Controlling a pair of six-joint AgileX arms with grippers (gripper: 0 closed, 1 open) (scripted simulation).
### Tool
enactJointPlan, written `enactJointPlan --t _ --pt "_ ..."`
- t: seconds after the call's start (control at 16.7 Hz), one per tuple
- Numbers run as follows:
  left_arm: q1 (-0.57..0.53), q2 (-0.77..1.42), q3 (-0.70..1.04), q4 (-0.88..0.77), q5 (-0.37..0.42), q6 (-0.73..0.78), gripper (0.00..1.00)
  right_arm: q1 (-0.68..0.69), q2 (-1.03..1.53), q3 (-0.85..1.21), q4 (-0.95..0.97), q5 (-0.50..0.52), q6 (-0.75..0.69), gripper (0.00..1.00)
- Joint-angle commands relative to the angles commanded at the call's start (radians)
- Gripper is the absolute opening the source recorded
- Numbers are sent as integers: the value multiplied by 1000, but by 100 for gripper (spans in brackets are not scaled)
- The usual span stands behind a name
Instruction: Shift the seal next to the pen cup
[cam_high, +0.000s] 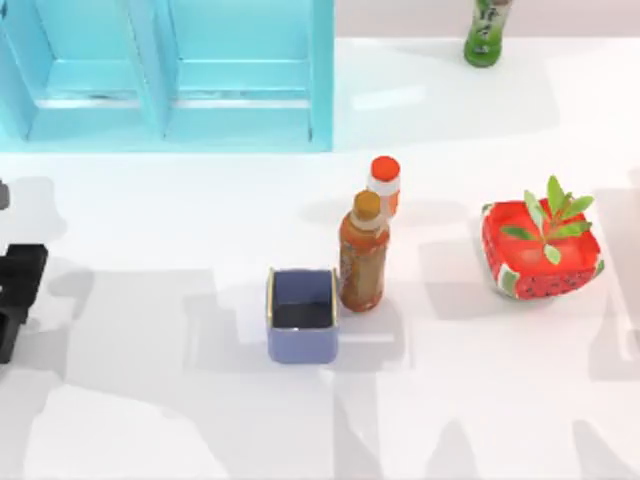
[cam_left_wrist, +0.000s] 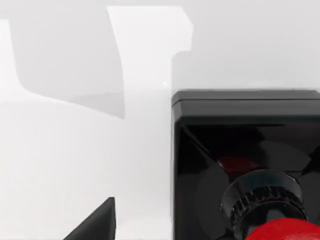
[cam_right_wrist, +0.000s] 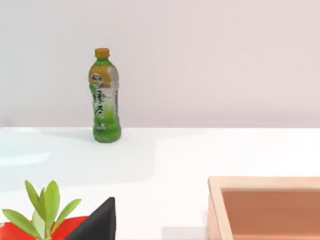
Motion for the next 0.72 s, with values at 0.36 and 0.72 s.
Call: enactJointPlan --t 0.36,0.72 --pt "0 0 0 0 0 0 70 0 0 0 0 0 0 100" --pt "0 0 0 0 0 0 25 0 0 0 0 0 0 100"
